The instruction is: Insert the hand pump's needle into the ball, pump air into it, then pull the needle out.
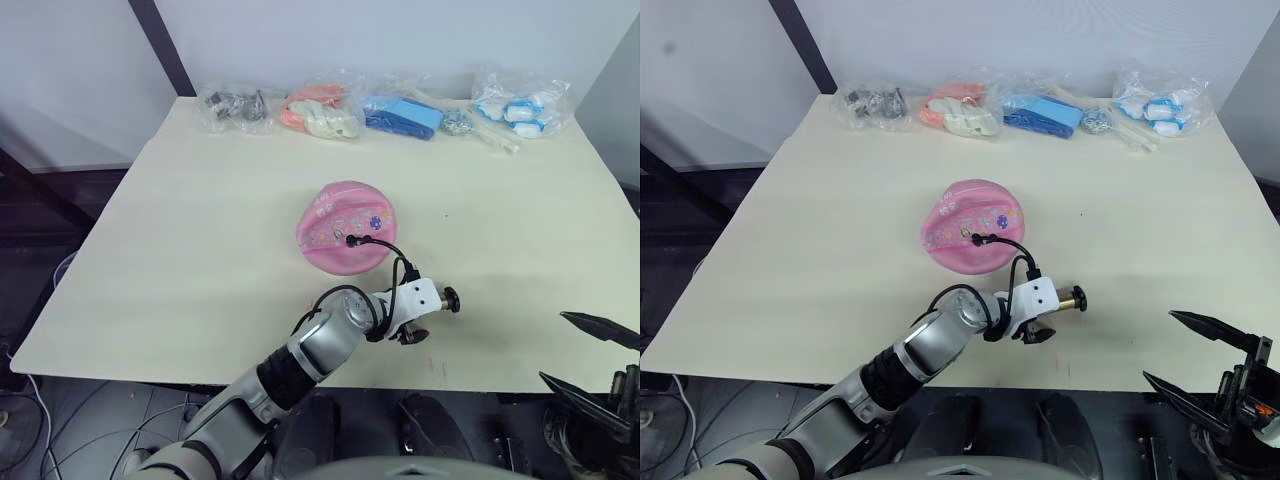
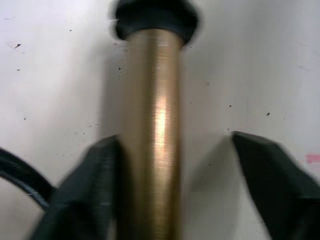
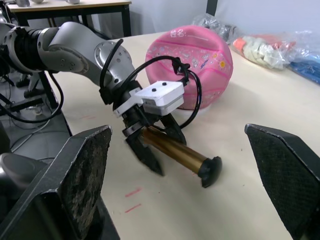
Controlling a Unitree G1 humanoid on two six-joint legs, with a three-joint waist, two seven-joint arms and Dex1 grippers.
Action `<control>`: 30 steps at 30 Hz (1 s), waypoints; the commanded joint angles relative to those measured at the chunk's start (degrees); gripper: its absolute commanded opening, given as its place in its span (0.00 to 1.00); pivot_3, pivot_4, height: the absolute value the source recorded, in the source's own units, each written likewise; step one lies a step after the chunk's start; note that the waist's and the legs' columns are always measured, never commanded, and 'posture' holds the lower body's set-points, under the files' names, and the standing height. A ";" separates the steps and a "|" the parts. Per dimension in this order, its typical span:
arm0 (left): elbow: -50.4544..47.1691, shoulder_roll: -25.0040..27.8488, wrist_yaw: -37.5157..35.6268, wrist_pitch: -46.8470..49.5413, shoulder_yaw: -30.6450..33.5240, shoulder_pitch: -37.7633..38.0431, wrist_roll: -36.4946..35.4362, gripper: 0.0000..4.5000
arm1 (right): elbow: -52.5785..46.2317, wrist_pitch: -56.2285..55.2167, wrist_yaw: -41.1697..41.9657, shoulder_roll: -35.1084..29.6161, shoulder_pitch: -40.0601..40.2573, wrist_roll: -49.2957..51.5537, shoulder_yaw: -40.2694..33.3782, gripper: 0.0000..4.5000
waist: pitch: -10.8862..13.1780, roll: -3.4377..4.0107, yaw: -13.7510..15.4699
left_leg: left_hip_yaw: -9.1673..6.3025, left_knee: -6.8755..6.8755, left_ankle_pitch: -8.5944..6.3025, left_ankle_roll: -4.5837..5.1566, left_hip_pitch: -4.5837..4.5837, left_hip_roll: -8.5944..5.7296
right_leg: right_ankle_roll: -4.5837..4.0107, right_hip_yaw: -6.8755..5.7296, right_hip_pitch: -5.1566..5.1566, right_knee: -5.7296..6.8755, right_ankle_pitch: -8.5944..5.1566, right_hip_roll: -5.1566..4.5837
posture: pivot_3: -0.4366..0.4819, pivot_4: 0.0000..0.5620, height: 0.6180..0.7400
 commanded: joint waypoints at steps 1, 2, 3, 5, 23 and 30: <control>-0.50 -0.63 -0.63 -1.10 0.92 -0.43 -0.36 0.37 | 0.07 -1.11 0.44 -0.44 0.35 0.56 -1.95 1.00 | 0.00 0.00 0.00 | 0.00 0.00 0.00 0.00 0.00 0.00 | 0.00 0.00 0.00 0.00 0.00 0.00 | 0.48 0.27 0.97; -0.67 -0.59 -0.87 -1.22 1.17 -0.39 -0.58 0.27 | 0.18 -1.20 0.43 -0.48 0.25 0.50 -1.86 1.00 | 0.00 0.00 0.00 | 0.00 0.00 0.00 0.00 0.00 0.00 | 0.00 0.00 0.00 0.00 0.00 0.00 | 0.48 0.27 0.97; -0.98 -0.46 -1.21 -1.47 1.46 -0.28 -0.89 0.23 | 0.30 -1.30 0.35 -0.45 0.07 0.34 -1.64 1.00 | 0.00 0.00 -0.01 | 0.00 0.00 0.00 0.00 0.00 0.00 | 0.00 0.00 0.00 0.00 0.00 0.00 | 0.48 0.27 0.97; -1.33 -0.23 -1.28 -2.10 2.00 -0.11 -1.05 0.23 | 0.37 -1.47 0.23 -0.36 -0.17 0.07 -1.22 1.00 | 0.00 0.00 -0.01 | 0.00 0.00 0.00 0.00 0.00 0.00 | -0.01 0.00 0.00 0.00 0.00 0.00 | 0.48 0.27 0.97; -9.18 4.30 -7.60 -22.61 14.72 7.88 -11.29 0.23 | -10.44 14.75 -23.64 2.40 -4.34 6.14 5.62 1.00 | -0.03 0.05 0.14 | 0.04 0.02 0.00 0.00 -0.02 0.01 | -0.20 0.05 -0.03 0.00 0.12 -0.04 | 0.48 0.27 0.97; -7.28 3.52 -9.20 -30.42 16.47 10.52 -13.65 0.23 | -15.72 24.21 -38.58 3.17 -10.50 11.14 11.30 1.00 | -0.03 0.05 0.07 | 0.04 0.13 -0.02 0.04 -0.05 0.01 | -0.20 0.04 -0.03 0.03 0.12 -0.03 | 0.48 0.27 0.97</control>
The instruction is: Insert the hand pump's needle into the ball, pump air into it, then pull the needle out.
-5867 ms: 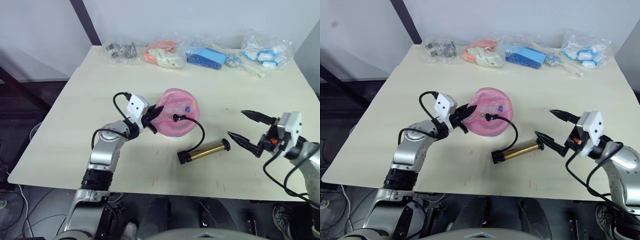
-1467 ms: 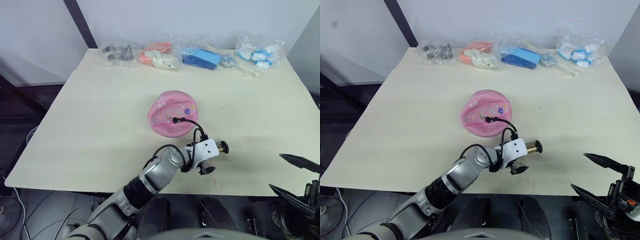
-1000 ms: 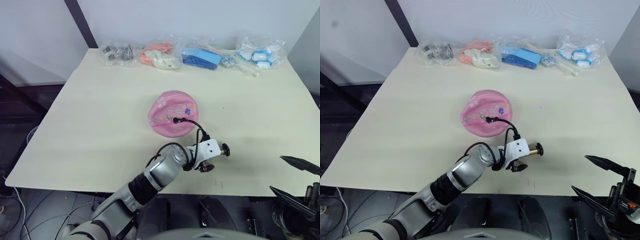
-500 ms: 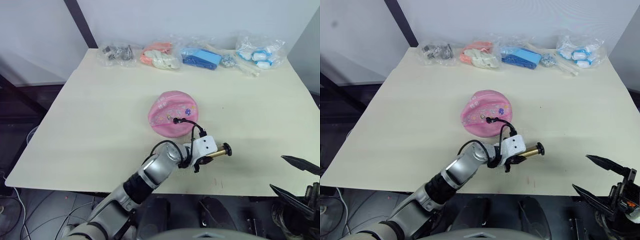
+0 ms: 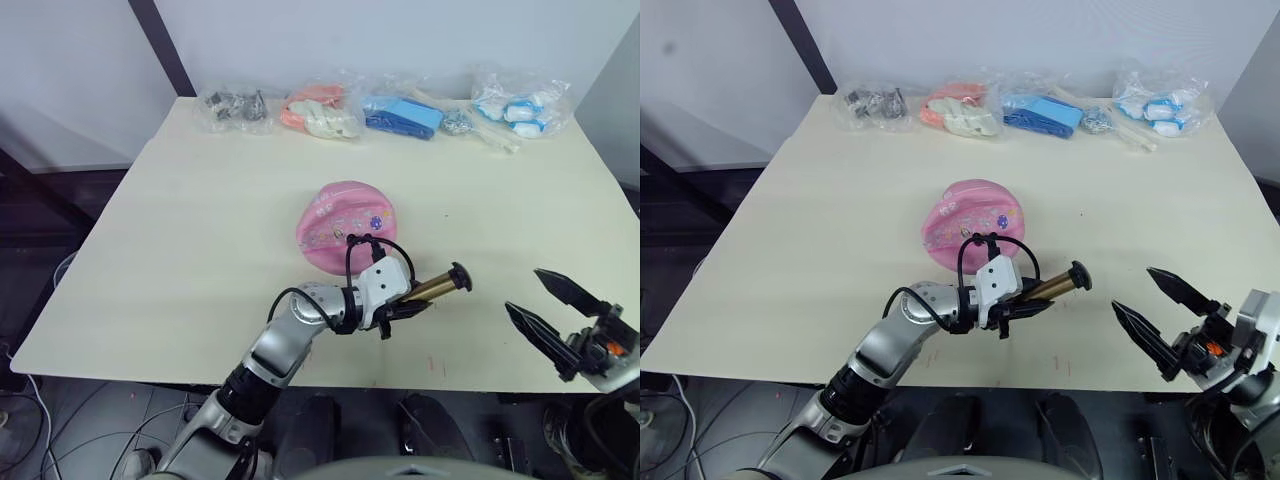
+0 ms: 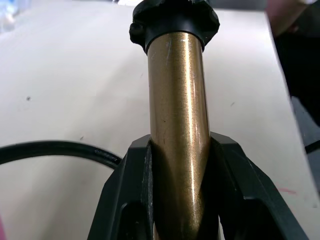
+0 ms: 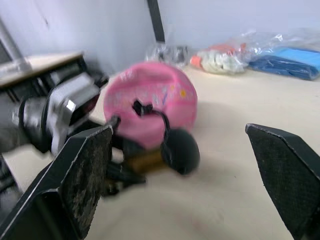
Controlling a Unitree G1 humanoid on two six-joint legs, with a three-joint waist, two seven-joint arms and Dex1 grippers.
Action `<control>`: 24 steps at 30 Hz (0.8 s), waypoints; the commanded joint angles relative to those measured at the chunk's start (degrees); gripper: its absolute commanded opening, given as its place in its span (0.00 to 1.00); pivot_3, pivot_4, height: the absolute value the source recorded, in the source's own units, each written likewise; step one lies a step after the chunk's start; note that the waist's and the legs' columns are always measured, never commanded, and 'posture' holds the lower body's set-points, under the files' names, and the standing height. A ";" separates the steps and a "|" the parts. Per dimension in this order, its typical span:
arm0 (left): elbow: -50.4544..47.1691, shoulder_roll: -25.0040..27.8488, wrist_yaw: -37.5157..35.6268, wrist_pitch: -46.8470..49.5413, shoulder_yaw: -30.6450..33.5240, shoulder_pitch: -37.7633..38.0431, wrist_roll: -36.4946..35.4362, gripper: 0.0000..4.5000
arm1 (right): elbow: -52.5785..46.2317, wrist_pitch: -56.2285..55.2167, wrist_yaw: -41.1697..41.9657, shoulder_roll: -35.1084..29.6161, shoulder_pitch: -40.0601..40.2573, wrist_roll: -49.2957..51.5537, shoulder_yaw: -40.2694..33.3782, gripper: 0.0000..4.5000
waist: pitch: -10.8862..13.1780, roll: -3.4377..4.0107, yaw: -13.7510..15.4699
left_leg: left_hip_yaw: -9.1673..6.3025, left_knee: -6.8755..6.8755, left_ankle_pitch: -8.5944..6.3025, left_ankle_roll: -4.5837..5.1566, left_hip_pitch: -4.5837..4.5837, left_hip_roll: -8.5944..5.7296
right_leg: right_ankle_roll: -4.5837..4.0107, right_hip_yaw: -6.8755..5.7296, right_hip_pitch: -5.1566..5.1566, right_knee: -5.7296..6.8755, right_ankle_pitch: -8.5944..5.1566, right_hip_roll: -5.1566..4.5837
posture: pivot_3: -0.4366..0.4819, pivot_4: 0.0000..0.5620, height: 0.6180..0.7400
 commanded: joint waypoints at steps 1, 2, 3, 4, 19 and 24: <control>-0.28 -1.05 -0.25 -5.21 1.62 0.27 -1.32 0.23 | -3.61 4.37 -7.98 0.25 -2.46 2.77 1.86 1.00 | 0.00 0.00 0.00 | 0.00 0.02 -0.01 0.02 -0.01 0.00 | 0.00 -0.01 0.00 0.00 0.00 0.00 | 0.48 0.27 0.97; 0.20 -1.45 -0.17 -6.02 2.00 0.59 -1.80 0.23 | -4.41 5.71 -10.22 0.50 -3.41 3.62 2.96 1.00 | 0.00 0.00 0.00 | 0.00 0.03 -0.01 0.03 -0.02 0.00 | 0.00 -0.01 0.00 0.00 0.00 0.00 | 0.48 0.27 0.97; 0.70 -1.78 -0.14 -6.78 2.26 0.77 -2.14 0.23 | -4.92 7.01 -12.30 0.69 -4.32 4.54 3.87 1.00 | 0.00 0.00 -0.11 | 0.01 0.04 -0.02 0.03 -0.01 -0.01 | 0.00 0.00 0.00 0.00 0.00 0.01 | 0.48 0.27 0.97; 1.26 -2.34 -0.09 -7.92 2.67 1.01 -2.62 0.23 | -5.13 8.29 -14.84 1.26 -5.38 6.19 4.66 1.00 | 0.00 0.00 -0.14 | 0.02 0.04 -0.02 0.03 -0.01 0.00 | 0.00 0.01 0.00 0.01 0.00 0.01 | 0.48 0.27 0.97; 5.06 -5.37 0.38 -15.39 4.72 2.32 -4.06 0.23 | -2.70 13.83 -41.93 12.36 -18.30 27.31 11.62 1.00 | 0.00 0.01 -0.25 | 0.01 0.07 -0.03 0.05 -0.02 0.01 | 0.00 0.00 -0.01 0.04 0.01 0.06 | 0.48 0.27 0.97; 5.32 -6.04 0.58 -15.71 4.92 2.33 -3.94 0.23 | -3.00 13.67 -45.06 15.38 -19.10 27.39 14.63 1.00 | 0.00 0.01 -0.29 | 0.00 0.07 -0.03 0.06 -0.02 0.00 | 0.00 0.00 -0.02 0.04 0.01 0.06 | 0.48 0.27 0.97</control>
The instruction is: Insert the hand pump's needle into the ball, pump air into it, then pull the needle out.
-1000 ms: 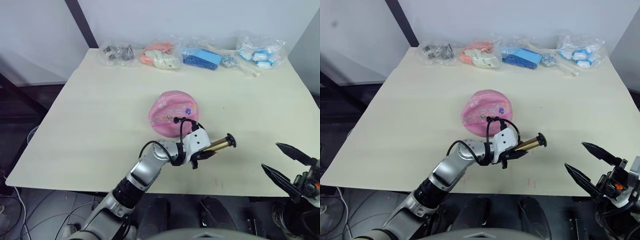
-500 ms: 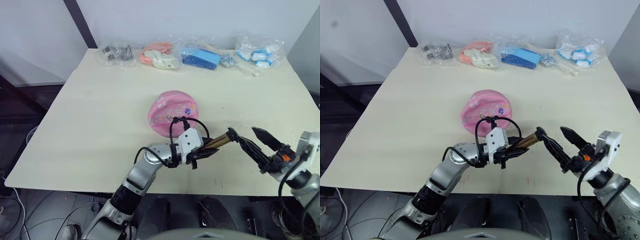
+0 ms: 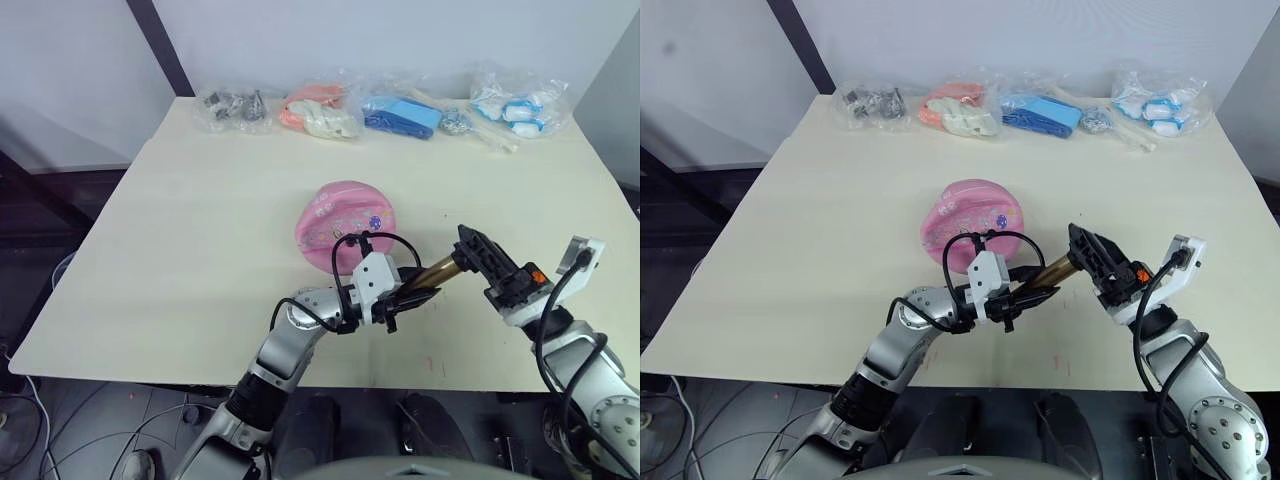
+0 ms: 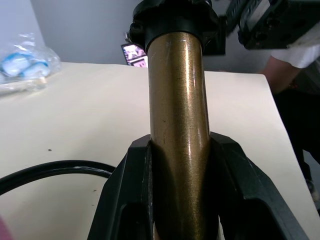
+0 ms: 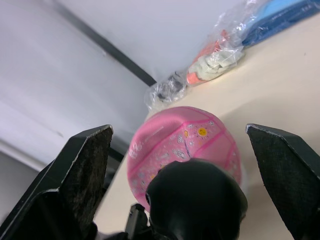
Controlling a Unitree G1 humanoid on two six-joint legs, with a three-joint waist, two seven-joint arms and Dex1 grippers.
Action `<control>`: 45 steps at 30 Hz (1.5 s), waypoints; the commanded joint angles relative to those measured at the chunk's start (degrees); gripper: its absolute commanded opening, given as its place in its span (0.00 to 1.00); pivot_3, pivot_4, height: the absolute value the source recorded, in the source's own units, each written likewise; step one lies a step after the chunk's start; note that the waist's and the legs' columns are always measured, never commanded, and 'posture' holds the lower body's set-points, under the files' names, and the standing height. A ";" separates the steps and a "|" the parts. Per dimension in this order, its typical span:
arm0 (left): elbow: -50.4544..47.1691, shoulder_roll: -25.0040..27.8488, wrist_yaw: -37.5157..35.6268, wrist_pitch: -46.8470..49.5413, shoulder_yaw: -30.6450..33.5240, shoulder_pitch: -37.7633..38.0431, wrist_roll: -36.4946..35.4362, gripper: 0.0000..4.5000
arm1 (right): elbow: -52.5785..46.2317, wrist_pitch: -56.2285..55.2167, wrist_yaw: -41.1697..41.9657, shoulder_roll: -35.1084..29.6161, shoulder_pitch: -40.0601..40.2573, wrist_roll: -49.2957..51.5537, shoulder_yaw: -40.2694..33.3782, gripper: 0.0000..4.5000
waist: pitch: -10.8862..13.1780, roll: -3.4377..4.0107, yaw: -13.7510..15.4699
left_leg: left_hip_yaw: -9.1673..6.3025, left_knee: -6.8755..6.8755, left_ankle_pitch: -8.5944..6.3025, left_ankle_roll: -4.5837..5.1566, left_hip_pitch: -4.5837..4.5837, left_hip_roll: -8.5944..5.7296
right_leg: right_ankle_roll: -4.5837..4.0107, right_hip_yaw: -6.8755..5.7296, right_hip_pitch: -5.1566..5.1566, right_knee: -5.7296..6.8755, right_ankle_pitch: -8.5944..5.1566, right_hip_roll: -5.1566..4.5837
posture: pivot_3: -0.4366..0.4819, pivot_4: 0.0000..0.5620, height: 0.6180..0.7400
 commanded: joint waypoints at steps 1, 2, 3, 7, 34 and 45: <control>-0.69 -1.15 0.40 -2.02 0.61 -0.12 -0.83 0.23 | -1.75 -1.00 -1.46 1.20 -0.45 0.33 1.97 1.00 | 0.00 0.00 -0.04 | -0.01 0.00 0.00 0.00 0.01 0.01 | 0.00 0.00 0.00 0.01 0.00 0.01 | 0.48 0.27 0.97; -0.66 -1.19 0.34 -2.04 0.62 -0.10 -0.82 0.23 | -1.66 -1.18 -1.56 1.34 -0.54 0.12 2.10 1.00 | 0.00 0.01 -0.06 | -0.01 0.00 0.00 0.00 0.01 0.01 | 0.00 0.00 0.00 0.01 0.00 0.01 | 0.48 0.27 0.97; -0.64 -1.18 0.29 -2.10 0.64 -0.07 -0.78 0.23 | -1.60 -1.23 -1.54 1.28 -0.69 -0.15 2.25 1.00 | 0.00 0.01 -0.07 | 0.00 0.00 0.00 0.00 0.01 0.01 | 0.00 0.00 -0.01 0.02 0.00 0.01 | 0.48 0.27 0.97; -0.38 -1.28 0.39 -2.04 0.71 -0.23 -0.72 0.23 | -1.42 -1.55 -1.33 1.13 -1.03 -0.93 2.59 1.00 | 0.00 0.01 -0.09 | 0.00 0.00 0.00 0.00 0.01 0.00 | 0.00 0.00 -0.01 0.01 0.00 0.02 | 0.48 0.27 0.97; 0.40 -1.65 1.00 -0.21 0.63 0.01 -1.31 0.23 | -0.99 -2.23 1.62 1.03 -1.43 -7.35 3.16 1.00 | 0.00 0.01 -0.10 | -0.01 -0.01 0.00 0.01 0.01 0.01 | 0.01 0.00 -0.02 0.00 0.00 0.03 | 0.48 0.27 0.97; 0.58 -1.56 0.80 -0.11 0.74 -0.11 -1.52 0.23 | -0.46 -2.02 2.85 1.28 -1.32 -9.11 3.65 1.00 | 0.00 0.01 -0.10 | -0.01 -0.01 0.00 0.01 0.00 0.01 | 0.01 0.00 -0.02 0.00 -0.01 0.03 | 0.48 0.27 0.97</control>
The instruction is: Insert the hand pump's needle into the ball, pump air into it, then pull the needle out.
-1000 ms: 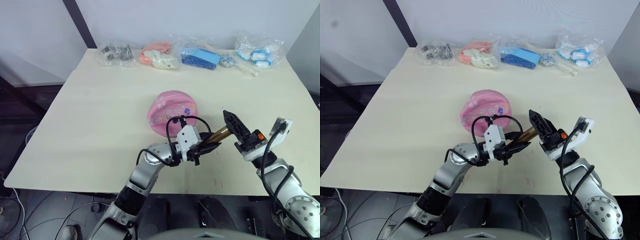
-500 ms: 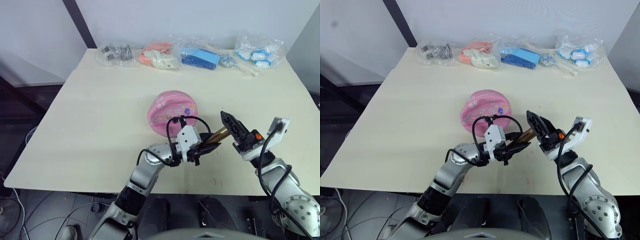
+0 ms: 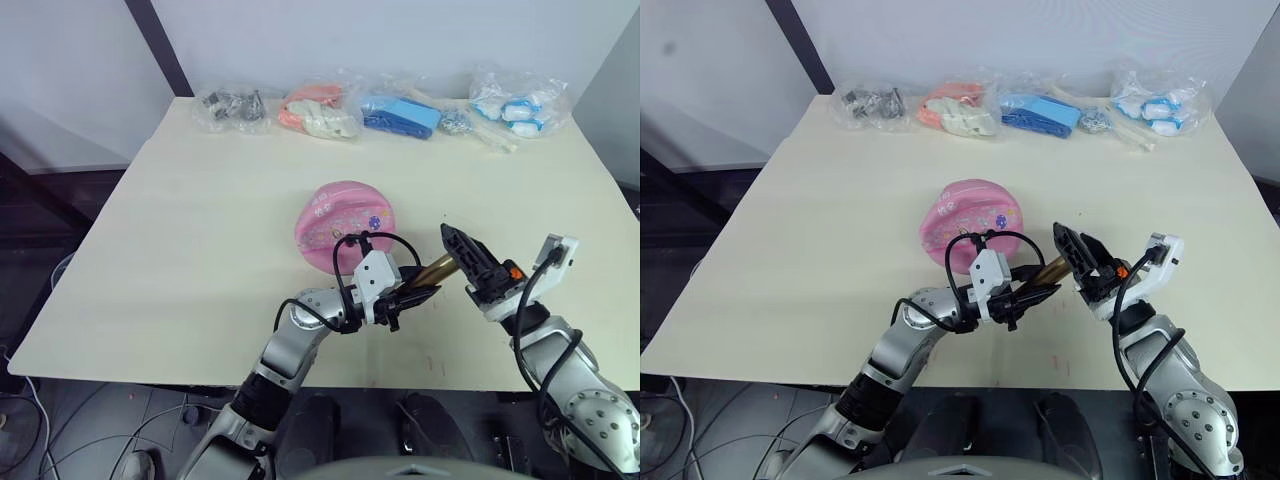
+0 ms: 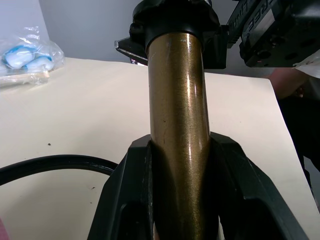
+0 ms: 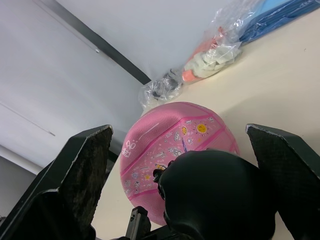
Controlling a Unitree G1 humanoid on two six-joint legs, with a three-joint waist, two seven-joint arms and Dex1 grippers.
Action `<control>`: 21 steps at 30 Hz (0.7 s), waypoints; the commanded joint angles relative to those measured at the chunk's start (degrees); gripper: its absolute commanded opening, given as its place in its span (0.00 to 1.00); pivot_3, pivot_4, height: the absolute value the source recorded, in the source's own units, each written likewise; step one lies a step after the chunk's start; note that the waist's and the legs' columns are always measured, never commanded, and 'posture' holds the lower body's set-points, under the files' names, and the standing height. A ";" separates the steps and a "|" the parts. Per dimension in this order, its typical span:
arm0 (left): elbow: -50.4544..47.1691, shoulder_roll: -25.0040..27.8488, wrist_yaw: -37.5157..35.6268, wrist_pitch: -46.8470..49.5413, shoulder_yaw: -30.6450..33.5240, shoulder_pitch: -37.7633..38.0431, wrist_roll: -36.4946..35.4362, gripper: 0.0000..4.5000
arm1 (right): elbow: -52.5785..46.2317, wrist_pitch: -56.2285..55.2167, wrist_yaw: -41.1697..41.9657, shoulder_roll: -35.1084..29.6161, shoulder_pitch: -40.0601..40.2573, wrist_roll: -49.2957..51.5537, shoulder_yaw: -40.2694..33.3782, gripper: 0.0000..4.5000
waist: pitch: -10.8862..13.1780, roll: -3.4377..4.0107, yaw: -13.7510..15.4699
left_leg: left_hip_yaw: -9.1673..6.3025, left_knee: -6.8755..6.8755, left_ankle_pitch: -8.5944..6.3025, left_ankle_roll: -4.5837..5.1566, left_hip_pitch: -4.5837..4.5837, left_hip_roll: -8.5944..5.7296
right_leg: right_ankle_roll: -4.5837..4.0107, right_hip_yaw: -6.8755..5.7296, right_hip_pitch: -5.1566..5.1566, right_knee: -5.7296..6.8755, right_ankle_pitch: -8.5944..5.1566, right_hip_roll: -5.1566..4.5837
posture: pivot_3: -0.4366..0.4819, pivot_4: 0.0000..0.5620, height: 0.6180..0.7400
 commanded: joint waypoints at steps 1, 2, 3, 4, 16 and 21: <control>-1.14 -0.51 -0.20 -0.36 0.69 -0.14 -1.11 0.23 | -0.93 -0.93 1.07 0.22 -0.02 -0.24 -0.04 1.00 | 0.00 0.00 0.00 | 0.00 0.00 0.00 0.00 0.00 0.00 | 0.00 0.00 0.00 0.00 0.00 0.00 | 0.48 0.27 0.97; -1.15 -0.48 -0.23 -0.36 0.69 -0.14 -1.10 0.23 | -0.91 -0.95 1.16 0.24 0.10 -0.35 -0.05 1.00 | 0.00 0.00 0.00 | 0.00 0.00 0.00 0.00 0.00 0.00 | 0.00 0.00 0.00 0.00 0.00 0.00 | 0.48 0.27 0.97; -1.15 -0.45 -0.27 -0.31 0.72 -0.15 -1.13 0.23 | -0.90 -0.92 1.30 0.24 0.22 -0.49 0.01 1.00 | 0.00 0.00 0.00 | 0.00 0.00 0.00 0.00 0.00 0.00 | 0.00 0.00 0.00 0.00 0.00 0.00 | 0.48 0.27 0.97; -1.15 -0.42 -0.31 -0.29 0.74 -0.16 -1.16 0.23 | -0.92 -0.74 1.60 0.05 0.44 -0.77 0.15 1.00 | 0.00 0.00 0.00 | 0.00 0.00 0.00 0.00 0.00 0.00 | 0.00 0.00 0.00 0.00 0.00 0.00 | 0.48 0.27 0.97; -0.93 -0.14 -1.08 -0.44 0.74 -0.30 -1.20 0.23 | -0.47 -1.03 2.62 0.49 0.69 -2.91 0.13 0.88 | 0.00 0.00 0.00 | -0.01 0.00 0.00 0.00 0.00 0.00 | 0.00 0.00 0.00 -0.01 0.00 0.00 | 0.48 0.27 0.97; -0.77 -0.17 -1.28 -0.41 0.73 -0.16 -1.14 0.23 | -0.53 -1.26 2.72 0.98 0.13 -3.59 0.14 0.41 | 0.00 0.00 0.00 | -0.01 -0.01 0.00 0.00 0.00 0.00 | 0.00 0.00 -0.01 -0.01 0.00 0.00 | 0.48 0.27 0.97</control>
